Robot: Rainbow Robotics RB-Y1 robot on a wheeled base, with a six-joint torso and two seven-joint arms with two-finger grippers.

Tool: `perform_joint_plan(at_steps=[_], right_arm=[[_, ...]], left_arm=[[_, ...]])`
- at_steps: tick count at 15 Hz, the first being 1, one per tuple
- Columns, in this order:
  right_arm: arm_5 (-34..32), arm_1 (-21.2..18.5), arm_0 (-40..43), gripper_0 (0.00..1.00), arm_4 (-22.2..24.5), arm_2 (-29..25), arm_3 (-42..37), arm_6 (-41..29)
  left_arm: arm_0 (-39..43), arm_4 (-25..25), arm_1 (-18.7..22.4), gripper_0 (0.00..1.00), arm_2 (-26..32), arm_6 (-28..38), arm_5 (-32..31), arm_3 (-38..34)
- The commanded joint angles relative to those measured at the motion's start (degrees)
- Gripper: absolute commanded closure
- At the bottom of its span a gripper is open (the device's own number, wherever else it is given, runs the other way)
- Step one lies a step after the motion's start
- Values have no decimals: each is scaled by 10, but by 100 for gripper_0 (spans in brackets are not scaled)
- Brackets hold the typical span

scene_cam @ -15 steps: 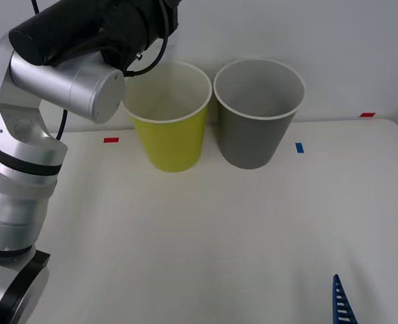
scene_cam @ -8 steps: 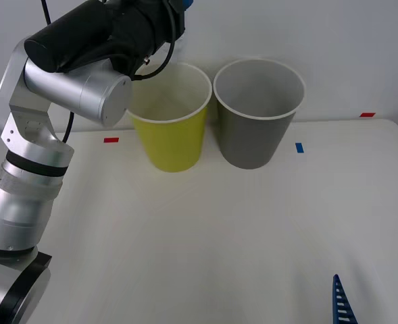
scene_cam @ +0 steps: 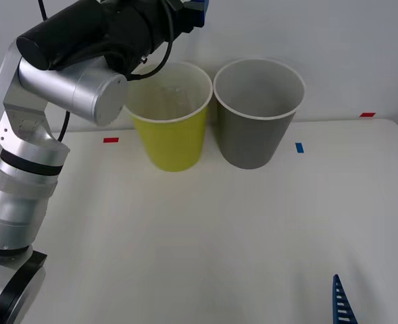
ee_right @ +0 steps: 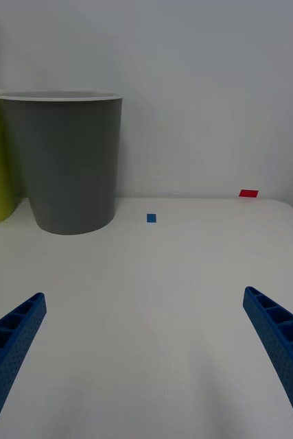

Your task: Put cans in the gray bin and PET bottles in the light green bin.

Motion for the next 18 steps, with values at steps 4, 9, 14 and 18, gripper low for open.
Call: perform_joint_plan(at_steps=[4, 9, 14, 18], right_arm=[[0, 0, 0, 0, 0, 0, 0, 0], [0, 0, 0, 0, 0, 0, 0, 0], [0, 0, 0, 0, 0, 0, 0, 0], [0, 0, 0, 0, 0, 0, 0, 0]], left_arm=[[0, 5, 14, 0, 0, 4, 2, -4], [43, -2, 36, 0, 7, 13, 114, -130], [163, -9, 49, 0, 45, 11, 161, -280], [260, -7, 79, 0, 67, 13, 161, -356]])
